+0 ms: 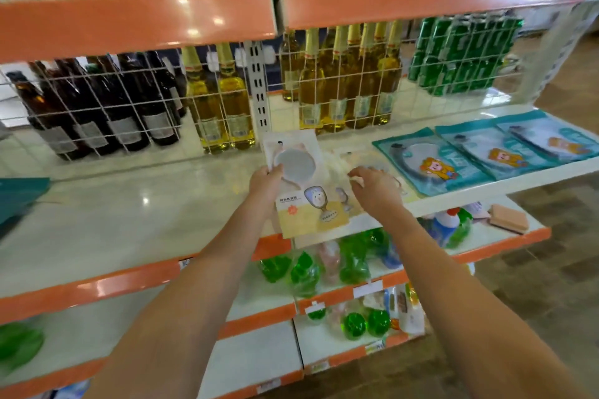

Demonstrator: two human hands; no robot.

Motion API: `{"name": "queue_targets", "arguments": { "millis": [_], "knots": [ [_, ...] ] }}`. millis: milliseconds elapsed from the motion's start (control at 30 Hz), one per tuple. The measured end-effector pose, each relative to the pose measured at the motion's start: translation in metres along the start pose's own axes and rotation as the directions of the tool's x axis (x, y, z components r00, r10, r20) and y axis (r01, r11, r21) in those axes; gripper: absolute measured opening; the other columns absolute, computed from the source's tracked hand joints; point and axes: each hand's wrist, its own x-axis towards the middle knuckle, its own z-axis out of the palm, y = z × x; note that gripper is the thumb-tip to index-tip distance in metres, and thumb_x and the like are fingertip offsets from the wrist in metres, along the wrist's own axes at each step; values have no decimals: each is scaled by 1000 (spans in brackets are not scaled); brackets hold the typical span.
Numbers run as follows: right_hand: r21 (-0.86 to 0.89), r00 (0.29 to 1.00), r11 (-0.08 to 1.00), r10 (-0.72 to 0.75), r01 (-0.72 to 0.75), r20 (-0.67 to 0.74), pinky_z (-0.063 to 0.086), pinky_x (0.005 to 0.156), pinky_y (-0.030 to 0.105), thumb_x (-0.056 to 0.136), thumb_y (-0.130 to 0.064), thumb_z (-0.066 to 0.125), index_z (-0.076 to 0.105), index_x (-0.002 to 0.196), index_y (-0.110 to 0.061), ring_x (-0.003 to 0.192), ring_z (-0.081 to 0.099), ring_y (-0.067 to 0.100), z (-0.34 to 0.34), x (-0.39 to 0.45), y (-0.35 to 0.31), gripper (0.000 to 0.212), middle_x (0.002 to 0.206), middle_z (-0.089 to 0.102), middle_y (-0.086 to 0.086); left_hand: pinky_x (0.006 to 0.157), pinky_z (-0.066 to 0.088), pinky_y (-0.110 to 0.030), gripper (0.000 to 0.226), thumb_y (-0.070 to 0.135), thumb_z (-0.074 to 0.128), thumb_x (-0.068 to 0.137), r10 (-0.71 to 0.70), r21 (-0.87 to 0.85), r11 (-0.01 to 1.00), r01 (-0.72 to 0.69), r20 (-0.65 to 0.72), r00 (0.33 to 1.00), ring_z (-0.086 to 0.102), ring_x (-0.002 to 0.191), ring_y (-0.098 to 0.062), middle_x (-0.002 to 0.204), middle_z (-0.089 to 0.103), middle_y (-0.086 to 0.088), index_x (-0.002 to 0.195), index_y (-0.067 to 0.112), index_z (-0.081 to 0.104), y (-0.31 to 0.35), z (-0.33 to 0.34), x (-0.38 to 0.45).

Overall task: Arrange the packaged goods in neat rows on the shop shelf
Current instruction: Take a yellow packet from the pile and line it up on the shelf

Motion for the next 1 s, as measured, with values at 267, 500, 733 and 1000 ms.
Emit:
{"name": "queue_targets", "arguments": {
  "millis": [267, 500, 733, 1000],
  "knots": [
    [15, 993, 999, 27, -29, 119, 39, 94, 34, 96, -24, 47, 56, 127, -22, 117, 46, 29, 35, 26, -35, 32, 126, 55, 10, 83, 48, -40, 39, 28, 46, 98, -75, 63, 995, 75, -1, 997, 59, 102, -32, 114, 61, -18, 125, 1, 54, -20, -43, 41],
    [-12, 989, 1000, 22, -21, 145, 38, 95, 35, 97, -27, 44, 57, 125, -22, 116, 45, 29, 52, 37, -37, 31, 127, 56, 9, 83, 52, -41, 33, 27, 48, 97, -108, 116, 987, 108, -7, 994, 64, 96, -33, 108, 65, -17, 116, 2, 59, -38, -60, 58],
    [-56, 986, 998, 8, 2, 168, 38, 96, 37, 96, -28, 44, 55, 127, -21, 119, 43, 28, 58, 51, -34, 33, 129, 54, 8, 70, 40, -30, 35, 32, 47, 98, 8, 414, 910, -1, -15, 1000, 61, 98, -32, 105, 65, -15, 107, 2, 61, -44, -48, 53],
    [-82, 970, 996, -9, 31, 244, 38, 98, 39, 97, -28, 41, 54, 128, -19, 120, 43, 29, 58, 59, -26, 35, 131, 50, 8, 69, 39, -32, 38, 40, 49, 96, 92, 726, 688, -13, -69, 993, 58, 97, -28, 106, 60, -12, 110, 5, 52, -44, -44, 46]
  ]
}}
